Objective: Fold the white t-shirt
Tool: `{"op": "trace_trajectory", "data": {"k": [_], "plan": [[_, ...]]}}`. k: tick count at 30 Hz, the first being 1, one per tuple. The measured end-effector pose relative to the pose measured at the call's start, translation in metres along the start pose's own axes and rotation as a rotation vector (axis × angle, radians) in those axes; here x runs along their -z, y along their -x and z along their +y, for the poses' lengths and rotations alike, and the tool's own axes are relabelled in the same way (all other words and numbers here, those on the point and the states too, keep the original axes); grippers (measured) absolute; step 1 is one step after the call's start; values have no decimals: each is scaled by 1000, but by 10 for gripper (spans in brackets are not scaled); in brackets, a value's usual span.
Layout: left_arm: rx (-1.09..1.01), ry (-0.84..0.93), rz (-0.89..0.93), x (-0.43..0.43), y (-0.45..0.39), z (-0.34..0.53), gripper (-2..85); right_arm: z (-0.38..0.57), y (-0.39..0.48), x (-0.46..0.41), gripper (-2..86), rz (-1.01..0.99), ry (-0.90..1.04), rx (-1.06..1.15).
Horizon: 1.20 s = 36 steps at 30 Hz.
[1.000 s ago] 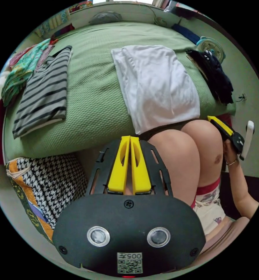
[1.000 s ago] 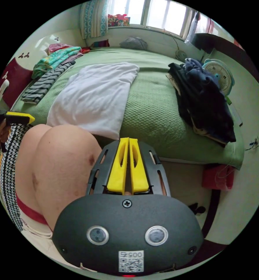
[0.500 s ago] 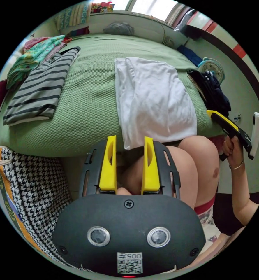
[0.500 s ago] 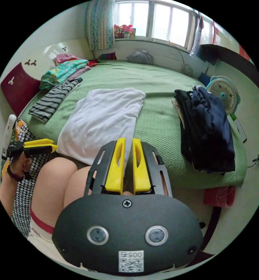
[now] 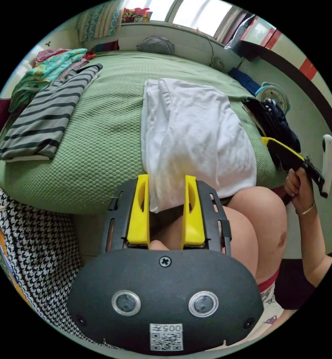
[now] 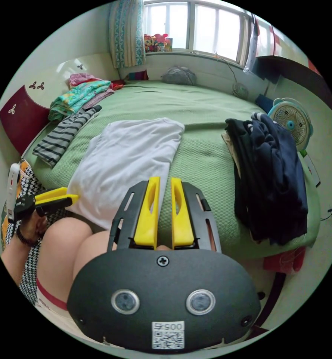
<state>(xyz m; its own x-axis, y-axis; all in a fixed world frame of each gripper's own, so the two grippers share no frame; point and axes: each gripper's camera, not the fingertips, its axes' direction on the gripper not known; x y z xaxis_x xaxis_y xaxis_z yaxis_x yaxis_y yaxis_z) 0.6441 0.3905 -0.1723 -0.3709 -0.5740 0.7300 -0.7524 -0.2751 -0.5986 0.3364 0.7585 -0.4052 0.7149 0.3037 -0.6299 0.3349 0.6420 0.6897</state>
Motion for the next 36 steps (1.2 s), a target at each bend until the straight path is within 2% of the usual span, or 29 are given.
{"op": "trace_trajectory", "data": {"k": [7, 13, 17, 20, 22, 24, 31, 36], "plan": [[35, 1, 38, 9, 1, 8, 123, -69, -15, -26, 89, -74, -58, -2], [-60, 31, -35, 13, -15, 0, 135, -133, -30, -84, 115, -119, 54, -39], [-52, 42, -50, 22, -17, -3, 131, -161, -43, -125, 123, -197, 165, -152], [-69, 59, -72, 31, -23, -5, 99, -167, -31, -130, 107, -169, 148, -107], [-68, 74, -22, 35, -25, -9, 68, -170, -19, -131, 75, -186, 166, -60], [-86, 97, -47, 38, -29, -13, 54, -174, -8, -129, 16, -263, 195, -8], [-59, 56, 37, 89, -18, -17, 47, -191, 18, -72, 0, -239, 48, 12], [-47, 5, 0, 138, -16, -22, 46, -212, 67, -17, 0, -160, -34, 115]]}}
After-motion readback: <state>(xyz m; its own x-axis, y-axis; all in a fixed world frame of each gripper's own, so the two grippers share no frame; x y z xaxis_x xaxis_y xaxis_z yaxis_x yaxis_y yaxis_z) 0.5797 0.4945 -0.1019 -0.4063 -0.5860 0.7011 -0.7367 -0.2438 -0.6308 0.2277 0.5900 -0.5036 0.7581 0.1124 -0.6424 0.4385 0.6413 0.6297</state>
